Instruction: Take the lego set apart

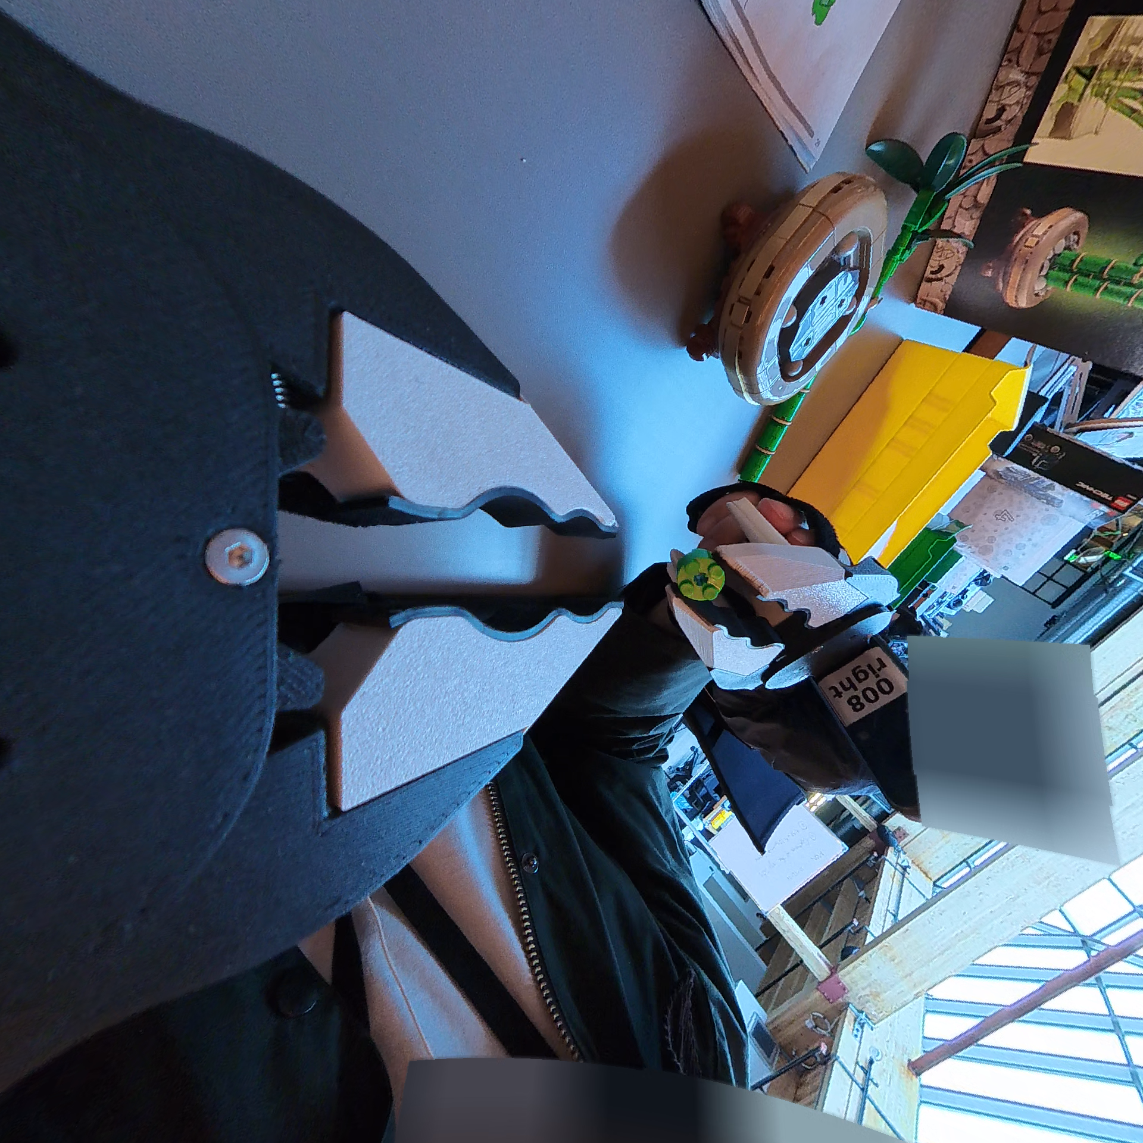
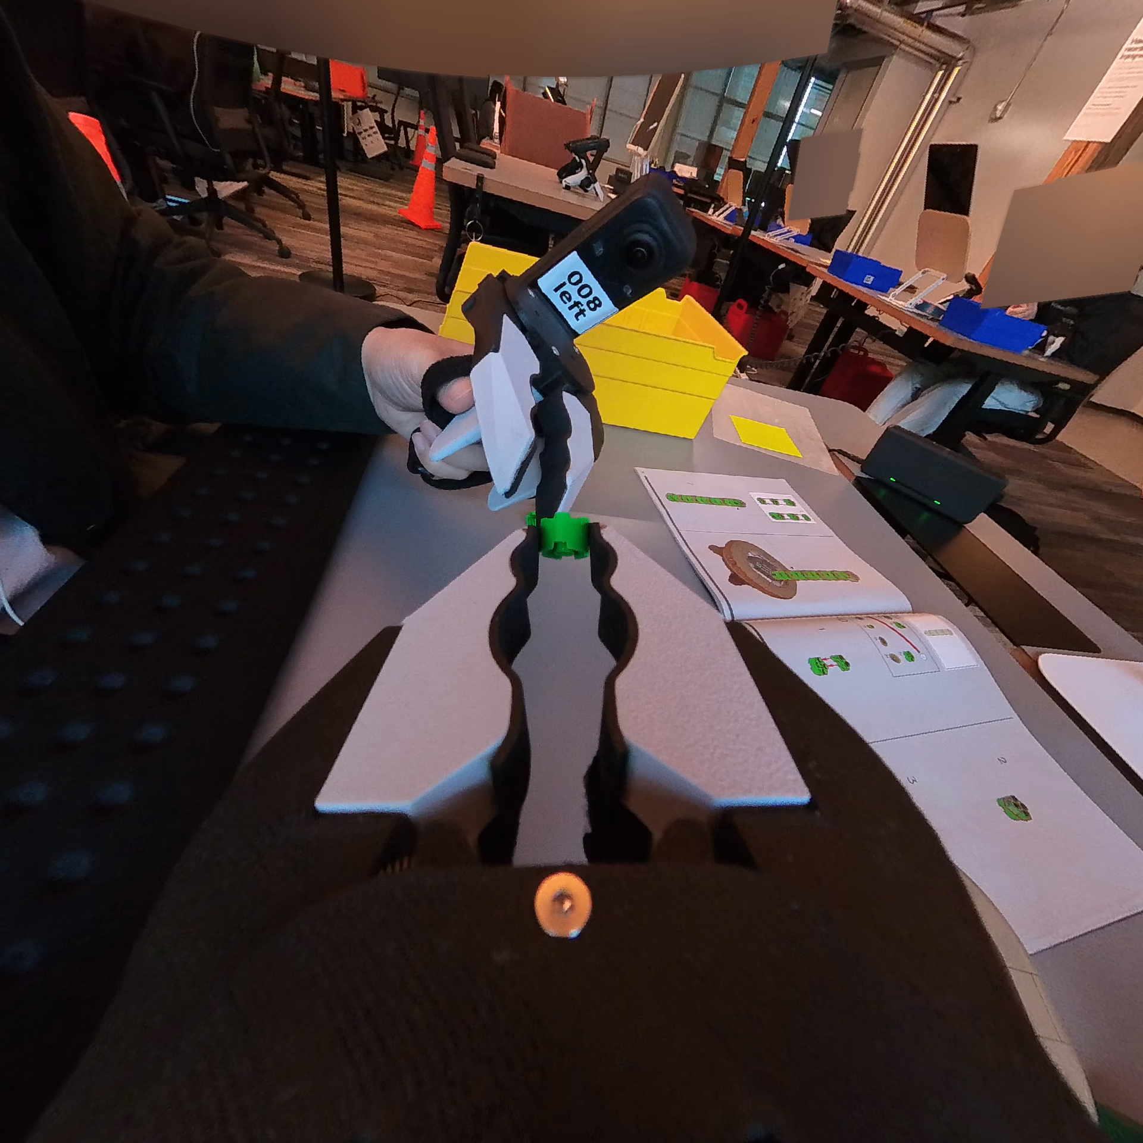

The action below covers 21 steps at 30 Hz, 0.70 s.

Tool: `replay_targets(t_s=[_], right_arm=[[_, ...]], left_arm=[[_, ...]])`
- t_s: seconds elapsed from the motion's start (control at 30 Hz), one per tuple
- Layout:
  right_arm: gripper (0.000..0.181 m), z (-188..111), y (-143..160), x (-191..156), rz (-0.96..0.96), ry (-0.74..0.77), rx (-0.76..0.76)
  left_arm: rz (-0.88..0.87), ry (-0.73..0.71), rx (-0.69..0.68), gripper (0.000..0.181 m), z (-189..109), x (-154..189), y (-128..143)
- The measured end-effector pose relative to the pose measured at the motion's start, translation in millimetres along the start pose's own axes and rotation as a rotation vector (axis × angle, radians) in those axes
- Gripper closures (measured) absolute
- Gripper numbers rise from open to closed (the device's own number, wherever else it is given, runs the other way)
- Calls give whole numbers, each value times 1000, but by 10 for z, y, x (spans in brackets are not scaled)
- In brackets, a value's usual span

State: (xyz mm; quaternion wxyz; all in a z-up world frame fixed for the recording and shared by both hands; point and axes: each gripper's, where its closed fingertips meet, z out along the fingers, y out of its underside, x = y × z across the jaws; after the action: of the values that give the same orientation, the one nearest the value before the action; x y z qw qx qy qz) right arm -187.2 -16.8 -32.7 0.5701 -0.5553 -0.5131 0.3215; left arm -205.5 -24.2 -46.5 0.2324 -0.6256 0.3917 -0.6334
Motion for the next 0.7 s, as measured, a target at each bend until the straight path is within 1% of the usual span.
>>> replay_targets(t_s=[0.1, 0.2, 0.27, 0.37, 0.5, 0.57, 0.6, 0.63, 0.67, 0.7], right_arm=[[167, 23, 36, -13, -15, 0, -22], [167, 71, 115, -40, -46, 2, -75], [167, 106, 182, -48, -77, 11, -120], [166, 154, 287, -91, -131, 9, -190], [167, 199, 407, -131, -207, 12, -273], [165, 198, 482, -153, -241, 4, -321], [165, 206, 474, -158, -249, 8, -313], [161, 209, 418, -159, -253, 15, -282], [157, 205, 341, -161, -249, 19, -242], [155, 188, 275, -147, -239, 30, -211]], left_arm=[[-15, -4, 16, 162, 9, -19, -20], [-51, -30, 40, 158, 22, -96, -48], [-57, -71, 30, 153, 45, -176, -28], [-45, -112, -6, 152, 104, -239, 36], [-47, -90, -76, 158, 214, -210, 155], [-44, -116, -112, 162, 233, -247, 212], [-35, -121, -104, 166, 230, -247, 195], [-37, -98, -82, 166, 217, -211, 150], [-60, -44, -45, 166, 190, -140, 75], [-103, 57, 12, 167, 142, -4, -39]])
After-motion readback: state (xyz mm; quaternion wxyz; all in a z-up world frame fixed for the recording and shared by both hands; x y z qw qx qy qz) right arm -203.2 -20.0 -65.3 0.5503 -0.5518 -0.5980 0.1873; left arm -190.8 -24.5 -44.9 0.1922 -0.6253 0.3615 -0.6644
